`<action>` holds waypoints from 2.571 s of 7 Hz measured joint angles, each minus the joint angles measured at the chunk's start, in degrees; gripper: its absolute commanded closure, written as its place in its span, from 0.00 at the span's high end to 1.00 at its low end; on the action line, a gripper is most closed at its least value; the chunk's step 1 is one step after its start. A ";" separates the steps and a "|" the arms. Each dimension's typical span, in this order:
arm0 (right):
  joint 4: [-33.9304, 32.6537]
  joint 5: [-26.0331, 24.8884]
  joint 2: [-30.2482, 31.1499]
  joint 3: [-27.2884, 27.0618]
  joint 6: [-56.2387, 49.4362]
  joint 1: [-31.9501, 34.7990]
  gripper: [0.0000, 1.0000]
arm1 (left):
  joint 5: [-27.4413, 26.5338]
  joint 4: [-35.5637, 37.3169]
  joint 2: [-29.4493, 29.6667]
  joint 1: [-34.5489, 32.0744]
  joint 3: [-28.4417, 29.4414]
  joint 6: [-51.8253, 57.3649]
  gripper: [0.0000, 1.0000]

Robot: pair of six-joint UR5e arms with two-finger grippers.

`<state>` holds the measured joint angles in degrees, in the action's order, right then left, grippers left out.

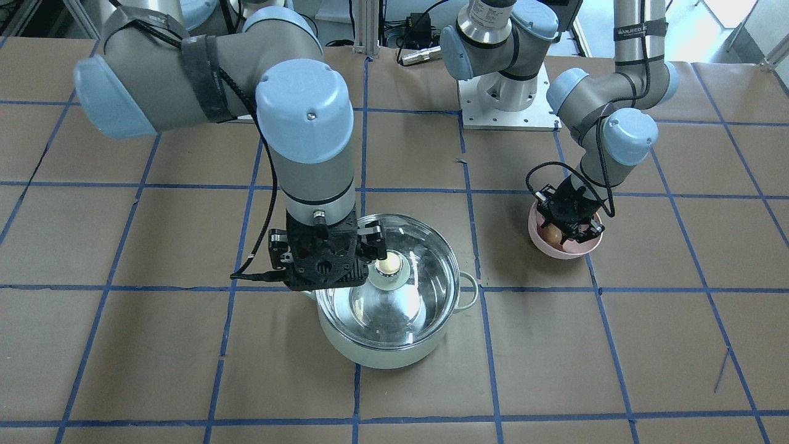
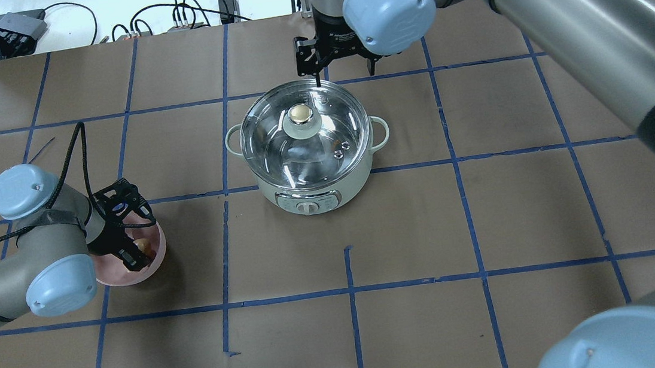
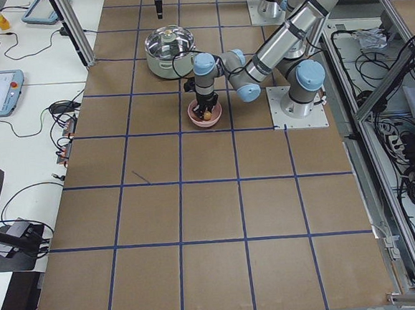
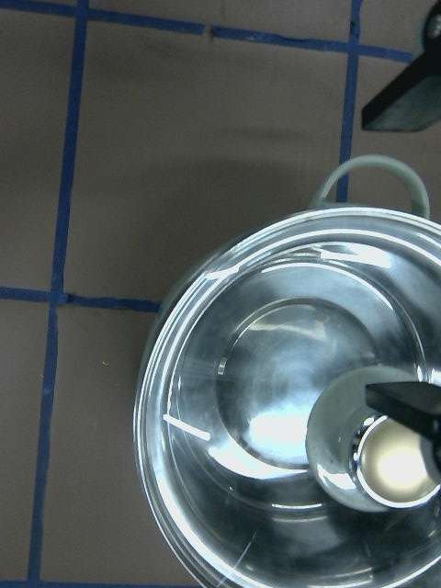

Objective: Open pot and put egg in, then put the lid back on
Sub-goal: 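Grasp the pot lid knob with the right gripper while the left lifts the egg, then lift the glass lid off with the right gripper while the left carries the egg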

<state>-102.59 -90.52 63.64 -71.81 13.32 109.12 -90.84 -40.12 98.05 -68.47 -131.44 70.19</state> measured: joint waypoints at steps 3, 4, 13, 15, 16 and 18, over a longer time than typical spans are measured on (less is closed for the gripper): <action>-6.40 2.81 -3.44 -0.68 8.18 3.92 0.78 | 0.07 -1.51 -0.48 -0.19 1.75 -0.66 0.01; -7.14 3.22 -3.67 -1.38 8.77 4.46 0.77 | 0.22 -4.31 -0.93 -0.55 3.82 -1.49 0.01; -7.50 3.06 -0.66 -4.64 7.09 4.68 0.27 | 0.81 -17.87 -4.42 -1.52 15.48 -17.43 0.01; -4.24 2.66 4.89 -4.56 6.60 3.64 0.27 | 0.78 -20.91 -4.62 -2.45 18.25 -19.41 0.01; 0.81 2.59 9.25 -4.49 4.14 0.84 0.24 | 1.25 -22.24 -4.67 -3.80 19.71 -22.58 0.01; 13.00 2.89 17.69 -5.05 -3.37 -7.28 0.18 | 2.32 -23.34 -4.04 -8.90 22.99 -34.59 0.02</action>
<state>-89.59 -87.64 81.33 -76.86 9.95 101.84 -88.52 -63.45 94.00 -77.36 -108.44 35.60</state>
